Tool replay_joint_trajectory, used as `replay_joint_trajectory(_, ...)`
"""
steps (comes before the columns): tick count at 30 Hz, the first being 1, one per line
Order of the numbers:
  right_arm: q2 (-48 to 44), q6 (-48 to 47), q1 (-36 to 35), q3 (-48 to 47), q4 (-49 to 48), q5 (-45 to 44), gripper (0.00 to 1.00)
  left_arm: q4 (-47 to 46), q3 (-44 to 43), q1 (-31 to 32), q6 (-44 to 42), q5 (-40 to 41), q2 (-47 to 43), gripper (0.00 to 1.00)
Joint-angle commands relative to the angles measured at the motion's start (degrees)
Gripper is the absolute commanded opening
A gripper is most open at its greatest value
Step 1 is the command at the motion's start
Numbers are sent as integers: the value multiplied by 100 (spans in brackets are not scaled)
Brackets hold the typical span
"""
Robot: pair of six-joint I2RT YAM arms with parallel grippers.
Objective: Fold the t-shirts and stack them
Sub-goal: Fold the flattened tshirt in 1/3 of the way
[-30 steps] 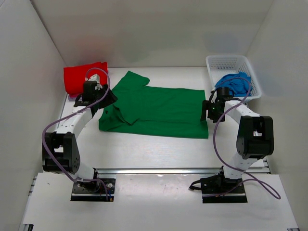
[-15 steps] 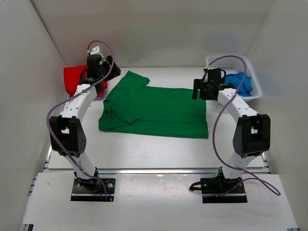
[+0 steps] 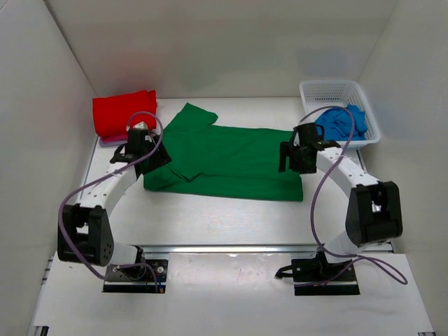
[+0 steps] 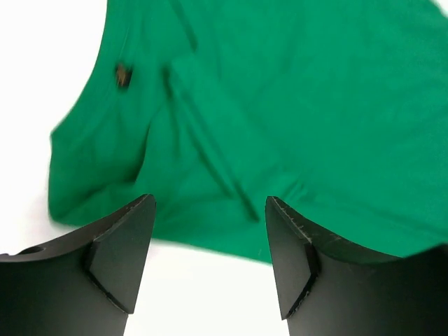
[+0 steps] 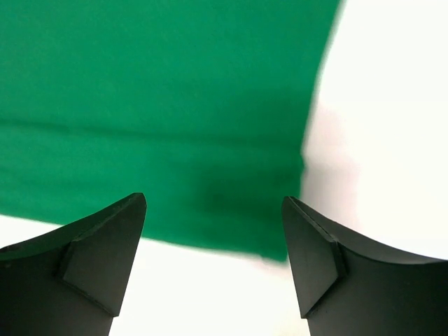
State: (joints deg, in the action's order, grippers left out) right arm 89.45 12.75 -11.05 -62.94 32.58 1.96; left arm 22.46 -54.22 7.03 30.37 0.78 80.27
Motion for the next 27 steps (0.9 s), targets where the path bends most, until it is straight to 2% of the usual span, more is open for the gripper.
replay_joint_trajectory(1, -629, 253, 173, 465, 56, 164, 76, 241, 332, 35, 154, 404, -389, 75)
replay_joint_trajectory(6, -1113, 500, 340, 1151, 29, 217, 76, 426, 781, -78, 48, 722, -732, 74)
replay_joint_trajectory(7, -1218, 570, 410, 1274, 47, 339, 76, 400, 894, -96, 4, 670, -767, 72)
replay_joint_trajectory(8, -1263, 605, 445, 1371, -23, 384, 76, 408, 974, -122, 4, 713, -750, 64)
replay_joint_trajectory(10, -1263, 597, 463, 1442, -32, 498, 75, 435, 966, -167, -101, 853, -601, 60)
replay_joint_trajectory(15, -1299, 562, 437, 1459, 12, 499, 76, 295, 834, -193, -373, 1284, -276, 62)
replay_joint_trajectory(21, -1254, 483, 533, 1477, -6, 621, 75, 119, 808, -403, -971, 1434, 120, 66)
replay_joint_trajectory(25, -1219, 561, 534, 1512, -41, 604, 75, 6, 754, -483, -1059, 1347, 497, 65)
replay_joint_trajectory(27, -1184, 562, 507, 1504, -15, 604, 74, -109, 737, -483, -1060, 1320, 603, 62)
